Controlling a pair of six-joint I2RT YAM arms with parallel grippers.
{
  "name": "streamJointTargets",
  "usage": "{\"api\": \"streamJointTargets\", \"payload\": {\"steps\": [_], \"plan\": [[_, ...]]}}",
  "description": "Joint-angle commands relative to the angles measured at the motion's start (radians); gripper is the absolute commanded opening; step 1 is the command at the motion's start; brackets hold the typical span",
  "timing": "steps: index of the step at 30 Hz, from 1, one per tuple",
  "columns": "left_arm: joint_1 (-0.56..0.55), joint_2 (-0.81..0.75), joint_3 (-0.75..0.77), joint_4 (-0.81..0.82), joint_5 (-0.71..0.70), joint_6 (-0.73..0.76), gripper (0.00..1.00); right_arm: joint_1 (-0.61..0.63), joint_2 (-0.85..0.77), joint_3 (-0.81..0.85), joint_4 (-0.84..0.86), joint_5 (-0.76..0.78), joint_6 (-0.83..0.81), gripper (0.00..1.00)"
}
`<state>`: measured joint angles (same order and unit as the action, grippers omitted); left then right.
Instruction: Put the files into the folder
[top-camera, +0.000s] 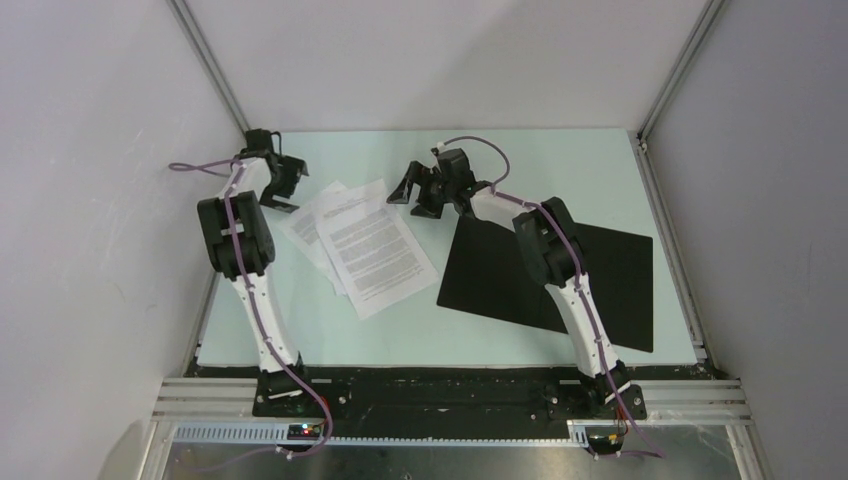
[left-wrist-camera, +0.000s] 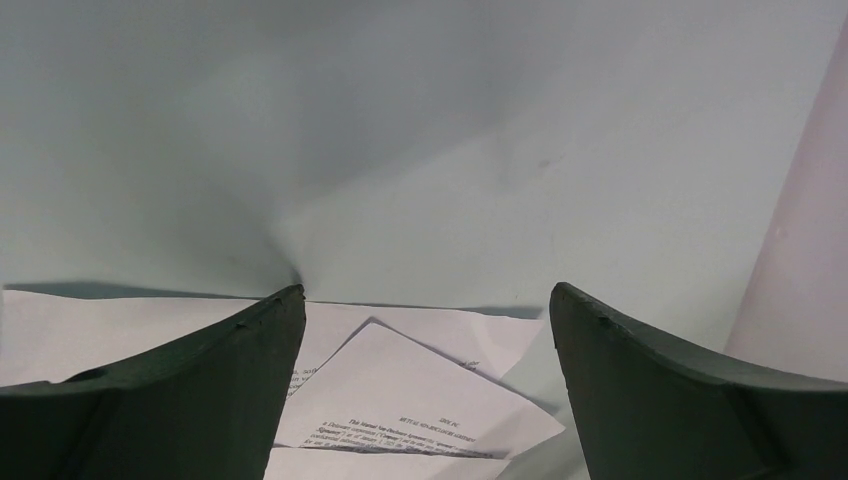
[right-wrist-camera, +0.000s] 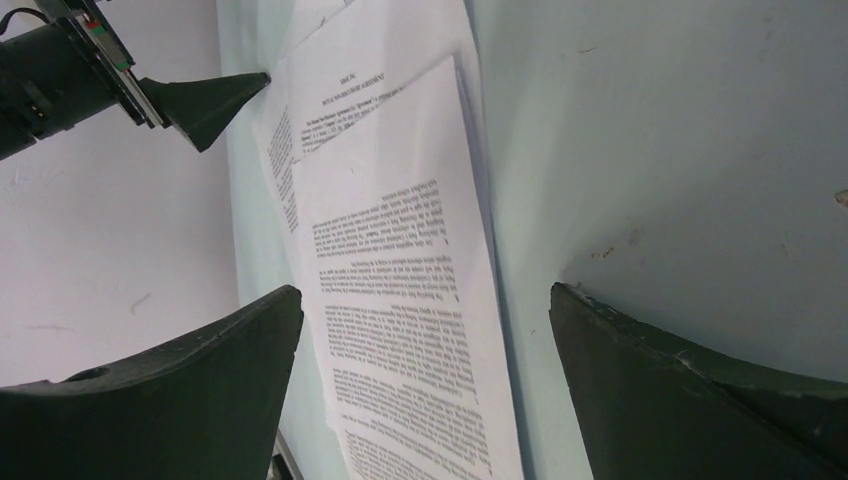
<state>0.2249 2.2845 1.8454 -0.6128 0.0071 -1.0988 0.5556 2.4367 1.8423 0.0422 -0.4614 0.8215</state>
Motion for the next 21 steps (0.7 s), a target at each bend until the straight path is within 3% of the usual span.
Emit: {"api": "streamJointTargets", "payload": {"steps": [1, 13, 21], "plan": [[-0.066, -0.006, -0.064, -0.127, 0.0, 0.044, 1.0, -0.002, -0.028, -0.039, -0.101, 0.036, -0.049, 1.0], [-0.202, -0.019, -0.037, -0.202, 0.054, 0.141, 1.0, 0.023, -0.122, -0.192, -0.175, 0.167, -0.031, 0.99], [-0.311, -0.034, -0.099, -0.205, 0.085, 0.198, 1.0, 0.126, -0.204, -0.314, -0.164, 0.248, -0.003, 1.0]]}}
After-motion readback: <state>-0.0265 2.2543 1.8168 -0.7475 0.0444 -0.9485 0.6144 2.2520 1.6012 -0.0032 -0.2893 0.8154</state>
